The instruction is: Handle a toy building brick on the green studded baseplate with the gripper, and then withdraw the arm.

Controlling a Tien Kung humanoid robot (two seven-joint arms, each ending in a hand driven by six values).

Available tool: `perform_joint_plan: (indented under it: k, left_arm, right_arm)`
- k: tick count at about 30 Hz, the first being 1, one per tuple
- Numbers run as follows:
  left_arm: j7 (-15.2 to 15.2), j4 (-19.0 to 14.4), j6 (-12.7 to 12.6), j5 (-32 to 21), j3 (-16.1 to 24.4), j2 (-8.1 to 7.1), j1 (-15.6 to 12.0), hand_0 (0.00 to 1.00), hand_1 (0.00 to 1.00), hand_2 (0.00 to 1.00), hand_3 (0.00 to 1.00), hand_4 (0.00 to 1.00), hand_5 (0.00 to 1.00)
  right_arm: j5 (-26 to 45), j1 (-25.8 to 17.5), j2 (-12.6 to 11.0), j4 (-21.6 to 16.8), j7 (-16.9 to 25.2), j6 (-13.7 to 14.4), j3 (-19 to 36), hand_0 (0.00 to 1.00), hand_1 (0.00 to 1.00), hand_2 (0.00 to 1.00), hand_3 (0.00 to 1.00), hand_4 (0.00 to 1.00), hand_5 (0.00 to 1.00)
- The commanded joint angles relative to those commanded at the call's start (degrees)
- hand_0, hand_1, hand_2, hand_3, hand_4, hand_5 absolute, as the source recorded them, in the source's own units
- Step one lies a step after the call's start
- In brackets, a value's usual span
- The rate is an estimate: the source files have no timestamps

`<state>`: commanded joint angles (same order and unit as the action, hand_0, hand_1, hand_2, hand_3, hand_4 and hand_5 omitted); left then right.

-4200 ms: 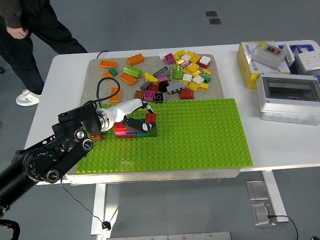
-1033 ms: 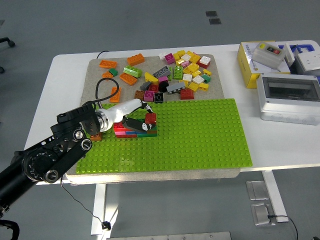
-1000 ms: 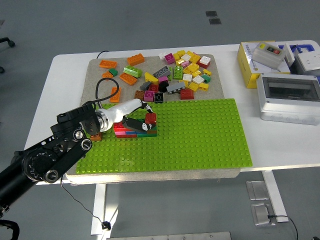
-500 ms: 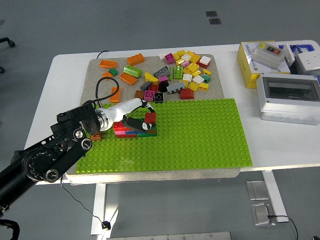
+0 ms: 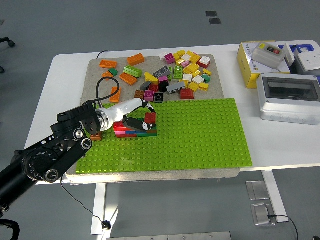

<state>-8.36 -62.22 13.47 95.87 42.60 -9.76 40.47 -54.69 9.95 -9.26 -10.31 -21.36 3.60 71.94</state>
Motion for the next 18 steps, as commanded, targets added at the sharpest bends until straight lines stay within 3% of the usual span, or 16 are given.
perform_joint_plan:
  k: [18]
  left_arm:
    - [0.2, -1.0, 0.3, -0.2, 0.4, -0.24, -0.1, 0.958, 0.96, 0.934, 0.727, 0.757, 0.387]
  right_arm:
    - [-0.8, -0.1, 0.0, 0.0, -0.2, 0.0, 0.8, 0.704, 0.635, 0.413, 0.74, 0.583, 0.998]
